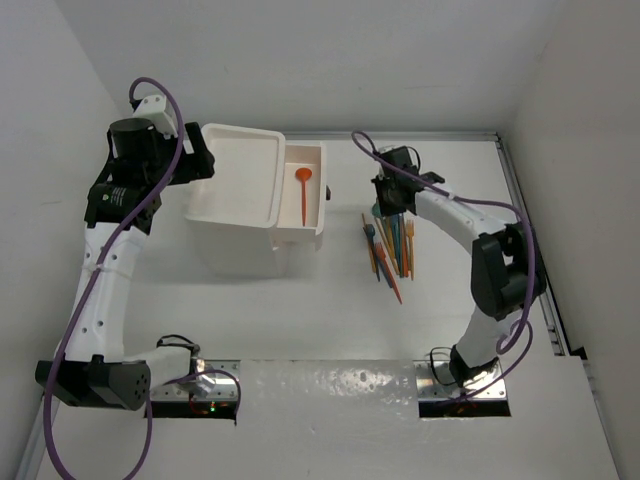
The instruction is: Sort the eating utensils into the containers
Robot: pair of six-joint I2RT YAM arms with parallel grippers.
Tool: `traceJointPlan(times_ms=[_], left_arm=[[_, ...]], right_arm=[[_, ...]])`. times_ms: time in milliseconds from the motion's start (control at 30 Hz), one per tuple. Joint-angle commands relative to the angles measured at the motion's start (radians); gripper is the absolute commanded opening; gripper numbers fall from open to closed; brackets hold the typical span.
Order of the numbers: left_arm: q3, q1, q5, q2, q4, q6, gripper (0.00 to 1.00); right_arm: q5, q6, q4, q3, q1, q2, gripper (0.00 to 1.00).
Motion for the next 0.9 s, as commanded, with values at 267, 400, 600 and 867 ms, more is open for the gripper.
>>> traceJointPlan(times_ms=[267,400,600,867], left_arm=[[0.014,-0.008,0.02,-0.011,0.039,-0.013,0.79],[0.011,-0.008,0.016,-0.01,0.04,-0.02,0.78],[0.013,-0.01,0.019,-0.013,0.03,-0.025,0.79],[0.007,-0.008,0.01,-0.022,0.01,-0.019,0.79]], right_arm=[[-0.216,0.31,-0.081,0.471,0.025,-0.115,0.0],[-0.32,0.415,-0.016,0.539,0.083,-0.071,0.0],[-0.375,0.587,0.126,0.554,0.167,0.009,0.0],[-0.346,0.574,0.067,0.553,0.204,0.092,0.14]])
